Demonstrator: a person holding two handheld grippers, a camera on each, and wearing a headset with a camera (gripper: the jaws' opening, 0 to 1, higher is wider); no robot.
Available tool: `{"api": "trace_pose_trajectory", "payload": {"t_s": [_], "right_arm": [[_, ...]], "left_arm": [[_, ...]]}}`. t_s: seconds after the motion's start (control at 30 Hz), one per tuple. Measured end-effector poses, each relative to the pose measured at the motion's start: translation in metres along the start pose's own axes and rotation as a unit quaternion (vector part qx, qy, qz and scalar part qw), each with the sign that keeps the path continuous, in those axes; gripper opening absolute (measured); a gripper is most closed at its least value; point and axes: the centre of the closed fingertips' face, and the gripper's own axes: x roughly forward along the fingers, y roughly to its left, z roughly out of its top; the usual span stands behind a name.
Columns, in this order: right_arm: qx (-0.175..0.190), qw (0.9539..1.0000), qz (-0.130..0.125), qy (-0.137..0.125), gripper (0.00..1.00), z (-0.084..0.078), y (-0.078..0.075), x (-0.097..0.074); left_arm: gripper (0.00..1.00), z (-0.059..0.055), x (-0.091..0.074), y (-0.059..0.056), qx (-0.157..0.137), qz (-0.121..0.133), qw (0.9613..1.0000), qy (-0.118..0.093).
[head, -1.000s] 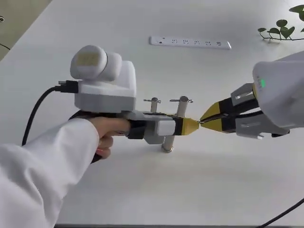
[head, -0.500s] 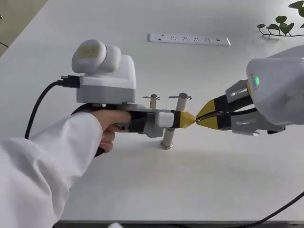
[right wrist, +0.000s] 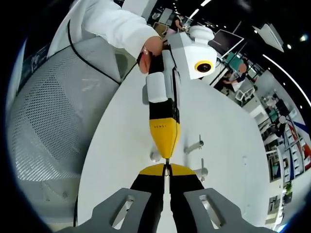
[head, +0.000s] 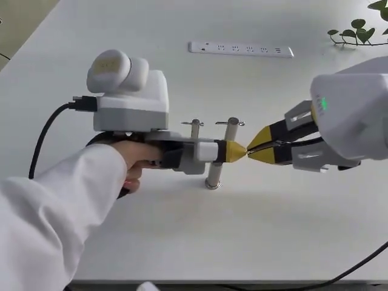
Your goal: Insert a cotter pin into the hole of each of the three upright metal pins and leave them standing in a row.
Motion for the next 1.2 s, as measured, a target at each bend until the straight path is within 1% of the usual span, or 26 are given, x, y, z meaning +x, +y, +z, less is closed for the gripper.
{"api": "trace_pose_trajectory", "payload": {"t_s": [0.2,0.27,0.37,0.4,0.43,0.47,0.5,0.53,0.57,0.6,0.63,0.67,0.7,0.73,0.77,0.8,0.83,0.87,0.9,0.93,1.0,1.03,1.1,1.13,1.17,1.2], "right_arm": [[-0.002,1.0000,-0.002,-0.007,0.00,0.003,0.000,-0.001],[-0.005,0.9999,-0.003,-0.009,0.00,0.003,0.000,-0.001],[0.006,0.9999,-0.005,-0.008,0.00,0.002,0.000,0.000],[0.012,0.9999,-0.009,-0.008,0.04,0.000,-0.002,-0.001],[0.023,0.9997,-0.010,-0.009,0.10,-0.001,-0.003,0.000],[0.046,0.9989,-0.004,-0.011,0.16,-0.004,-0.001,0.000],[0.060,0.9981,0.011,-0.009,0.23,-0.006,0.004,0.001],[0.072,0.9972,0.017,-0.003,0.25,-0.010,0.005,0.002],[0.078,0.9967,0.022,0.001,0.25,-0.014,0.007,0.003],[0.094,0.9948,0.038,0.001,0.24,-0.015,0.013,0.004],[0.110,0.9930,0.044,-0.002,0.23,-0.018,0.013,0.005],[0.124,0.9910,0.048,-0.018,0.23,-0.016,0.014,0.007],[0.140,0.9879,0.060,-0.029,0.23,-0.014,0.019,0.008],[0.166,0.9832,0.065,-0.040,0.23,-0.012,0.021,0.009],[0.173,0.9816,0.064,-0.049,0.23,-0.010,0.021,0.009],[0.191,0.9773,0.071,-0.059,0.22,-0.008,0.023,0.009],[0.202,0.9746,0.072,-0.065,0.21,-0.007,0.024,0.009],[0.213,0.9714,0.072,-0.076,0.20,-0.003,0.023,0.009],[0.223,0.9682,0.078,-0.082,0.19,-0.001,0.024,0.009],[0.232,0.9655,0.080,-0.087,0.18,0.000,0.024,0.009],[0.232,0.9651,0.080,-0.092,0.16,0.003,0.024,0.008],[0.235,0.9640,0.082,-0.094,0.15,0.004,0.024,0.008],[0.236,0.9633,0.084,-0.097,0.13,0.006,0.025,0.008],[0.238,0.9618,0.090,-0.100,0.12,0.008,0.027,0.008],[0.240,0.9610,0.093,-0.102,0.12,0.010,0.028,0.008],[0.239,0.9608,0.095,-0.104,0.11,0.011,0.029,0.008]], "left_arm": [[0.00,0.001,-0.002,0.000,0.007,0.001,1.0000,0.000],[0.00,0.001,-0.003,-0.001,0.000,0.001,1.0000,0.001],[0.00,-0.001,-0.005,0.001,0.024,0.004,0.9997,0.006],[0.00,-0.002,-0.006,0.002,0.029,0.006,0.9995,0.007],[0.00,-0.002,-0.007,0.002,0.034,0.007,0.9994,0.007],[0.00,-0.003,-0.009,0.002,0.047,0.008,0.9988,0.007],[0.00,-0.004,-0.010,0.003,0.045,0.009,0.9989,0.010],[0.00,-0.006,-0.011,0.005,0.043,0.012,0.9989,0.016],[0.00,-0.006,-0.012,0.006,0.049,0.014,0.9986,0.017],[0.00,-0.006,-0.014,0.008,0.070,0.017,0.9972,0.017],[0.00,-0.007,-0.015,0.008,0.080,0.017,0.9965,0.018],[0.00,-0.007,-0.016,0.007,0.102,0.015,0.9946,0.019],[0.00,-0.007,-0.017,0.007,0.111,0.014,0.9935,0.017],[0.00,-0.007,-0.019,0.005,0.135,0.011,0.9906,0.017],[0.00,-0.006,-0.020,0.004,0.153,0.008,0.9880,0.014],[0.00,-0.005,-0.021,0.001,0.187,0.002,0.9823,0.013],[0.00,-0.005,-0.022,-0.002,0.212,-0.003,0.9771,0.012],[0.00,-0.004,-0.023,-0.005,0.240,-0.007,0.9708,0.010],[0.00,-0.006,-0.024,-0.008,0.250,-0.013,0.9681,0.014],[0.00,-0.007,-0.024,-0.009,0.250,-0.016,0.9679,0.014],[0.00,-0.007,-0.025,-0.012,0.284,-0.024,0.9585,0.016],[0.00,-0.008,-0.026,-0.013,0.304,-0.026,0.9520,0.020],[0.00,-0.010,-0.027,-0.015,0.332,-0.032,0.9424,0.025],[0.00,-0.012,-0.027,-0.018,0.348,-0.037,0.9364,0.029],[0.00,-0.013,-0.027,-0.019,0.345,-0.038,0.9373,0.031],[0.00,-0.014,-0.027,-0.020,0.352,-0.042,0.9346,0.033]]}}
